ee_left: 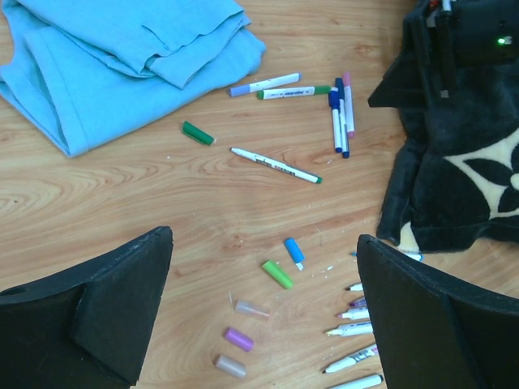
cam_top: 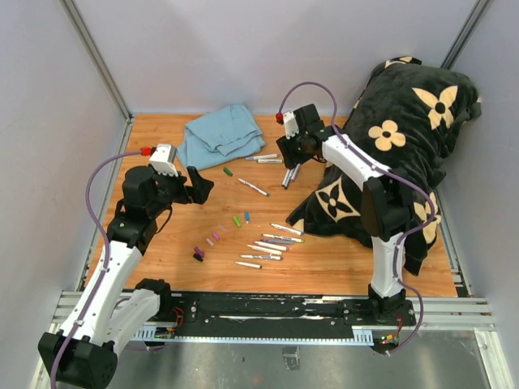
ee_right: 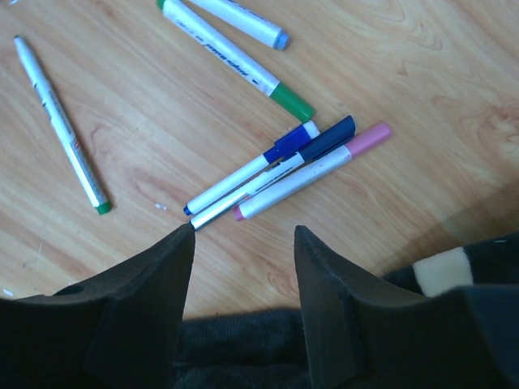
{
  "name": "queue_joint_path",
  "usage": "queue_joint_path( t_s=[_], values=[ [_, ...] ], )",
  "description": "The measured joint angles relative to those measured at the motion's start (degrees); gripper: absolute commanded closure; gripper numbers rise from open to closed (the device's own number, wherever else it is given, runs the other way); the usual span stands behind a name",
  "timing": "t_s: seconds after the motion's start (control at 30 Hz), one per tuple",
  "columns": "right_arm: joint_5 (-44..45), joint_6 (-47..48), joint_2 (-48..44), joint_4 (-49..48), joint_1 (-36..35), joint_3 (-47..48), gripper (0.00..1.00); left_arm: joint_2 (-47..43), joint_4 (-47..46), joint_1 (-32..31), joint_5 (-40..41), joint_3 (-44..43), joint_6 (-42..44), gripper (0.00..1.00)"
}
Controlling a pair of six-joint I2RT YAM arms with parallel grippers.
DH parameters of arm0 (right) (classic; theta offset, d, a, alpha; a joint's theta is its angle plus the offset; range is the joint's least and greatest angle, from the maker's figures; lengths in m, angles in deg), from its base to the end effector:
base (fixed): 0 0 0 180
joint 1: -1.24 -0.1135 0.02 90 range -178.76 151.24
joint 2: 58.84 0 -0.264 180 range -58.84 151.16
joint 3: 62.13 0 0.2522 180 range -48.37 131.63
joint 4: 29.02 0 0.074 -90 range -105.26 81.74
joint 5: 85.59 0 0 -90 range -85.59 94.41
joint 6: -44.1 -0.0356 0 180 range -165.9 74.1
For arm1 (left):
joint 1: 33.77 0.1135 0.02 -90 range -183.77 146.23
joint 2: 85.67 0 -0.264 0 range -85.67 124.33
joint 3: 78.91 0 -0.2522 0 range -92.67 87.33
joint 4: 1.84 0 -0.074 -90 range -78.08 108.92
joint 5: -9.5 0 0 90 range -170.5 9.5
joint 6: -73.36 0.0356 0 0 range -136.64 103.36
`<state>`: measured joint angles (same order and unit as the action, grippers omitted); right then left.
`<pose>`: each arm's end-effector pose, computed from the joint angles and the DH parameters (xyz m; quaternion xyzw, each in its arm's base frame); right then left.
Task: Open the pen caps
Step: Pick up the pen from the center of the board.
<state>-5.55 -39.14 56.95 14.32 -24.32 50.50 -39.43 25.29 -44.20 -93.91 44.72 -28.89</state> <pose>0.4139 0.2048 0.2582 -0.2884 0.8798 0.1398 0.3510 0.1849 -0.0424 0.3168 0.0568 0.7994 -0.2082 0.5608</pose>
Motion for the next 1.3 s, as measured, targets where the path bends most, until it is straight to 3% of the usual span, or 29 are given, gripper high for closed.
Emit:
queue_joint_path(
  t_s=[0.27,0.5,1.3],
  values=[
    [1.6,-4.2,6.9,2.1,1.0,4.7,0.69,0.5,0.0,0.3,-1.1,0.0,0.0,0.01],
    [3.8,-6.6,12.8,3.5,2.1,10.8,0.68,0.6,0.0,0.8,-1.8,0.2,-0.2,0.01],
    [5.6,-8.3,16.2,4.6,3.0,10.2,0.72,1.2,-0.4,1.5,-2.9,0.2,-0.7,0.01]
  ],
)
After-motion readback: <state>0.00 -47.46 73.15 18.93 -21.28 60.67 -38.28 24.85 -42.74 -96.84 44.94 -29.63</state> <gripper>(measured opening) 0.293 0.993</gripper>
